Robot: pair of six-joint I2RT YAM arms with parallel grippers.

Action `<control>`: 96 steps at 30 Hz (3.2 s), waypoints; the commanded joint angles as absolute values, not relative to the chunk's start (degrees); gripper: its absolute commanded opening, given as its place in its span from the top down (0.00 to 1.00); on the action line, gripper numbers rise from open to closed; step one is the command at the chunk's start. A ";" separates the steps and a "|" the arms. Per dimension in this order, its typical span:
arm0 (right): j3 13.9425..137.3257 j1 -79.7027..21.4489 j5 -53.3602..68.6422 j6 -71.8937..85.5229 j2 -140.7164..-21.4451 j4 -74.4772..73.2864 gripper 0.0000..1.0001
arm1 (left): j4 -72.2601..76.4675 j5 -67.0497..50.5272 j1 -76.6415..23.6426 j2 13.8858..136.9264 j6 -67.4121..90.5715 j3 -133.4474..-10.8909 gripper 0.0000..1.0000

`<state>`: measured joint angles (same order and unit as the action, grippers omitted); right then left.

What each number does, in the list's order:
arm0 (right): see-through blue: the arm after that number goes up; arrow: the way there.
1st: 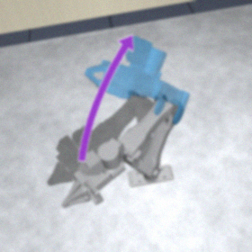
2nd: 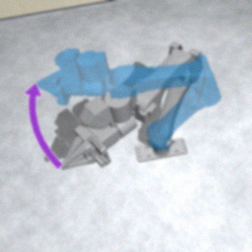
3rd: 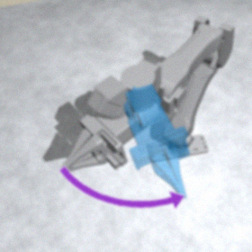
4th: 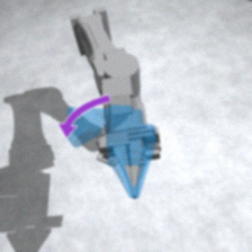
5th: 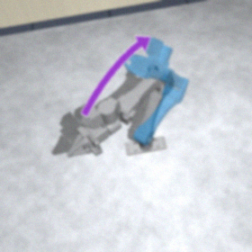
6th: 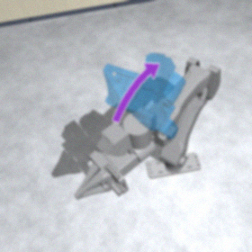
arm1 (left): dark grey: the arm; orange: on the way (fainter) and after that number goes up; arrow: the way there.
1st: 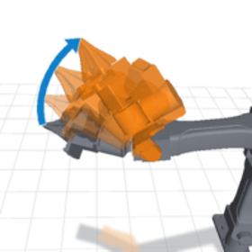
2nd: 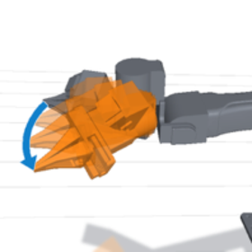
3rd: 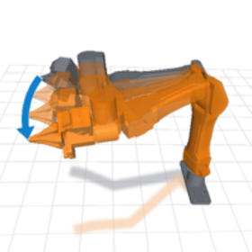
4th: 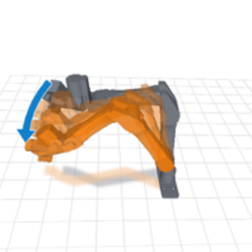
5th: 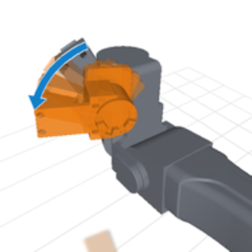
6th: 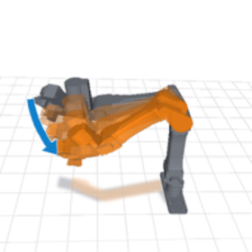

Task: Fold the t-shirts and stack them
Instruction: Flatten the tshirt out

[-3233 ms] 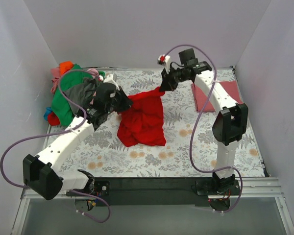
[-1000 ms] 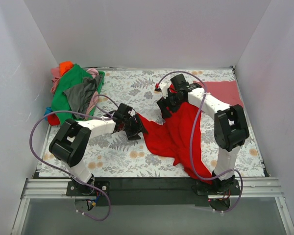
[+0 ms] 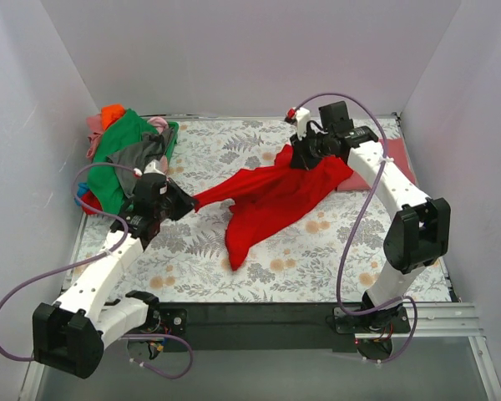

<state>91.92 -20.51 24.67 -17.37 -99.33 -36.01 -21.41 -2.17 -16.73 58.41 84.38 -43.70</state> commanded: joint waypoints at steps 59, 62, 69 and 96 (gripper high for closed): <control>127.88 -13.62 21.18 -14.15 -143.10 -34.72 0.99 | -32.61 -9.67 -14.94 51.85 88.25 -38.39 1.00; 125.87 -13.71 22.49 -14.68 -137.74 -34.98 0.99 | -33.83 -7.83 -14.94 51.86 86.49 -41.30 1.00; 115.06 -14.50 26.54 -16.78 -116.57 -35.59 0.99 | -36.39 -0.80 -14.94 49.84 81.83 -53.95 1.00; 129.03 -14.33 -1.39 -34.54 -66.88 -26.99 0.99 | -5.63 -8.88 -14.94 44.82 77.17 -87.71 1.00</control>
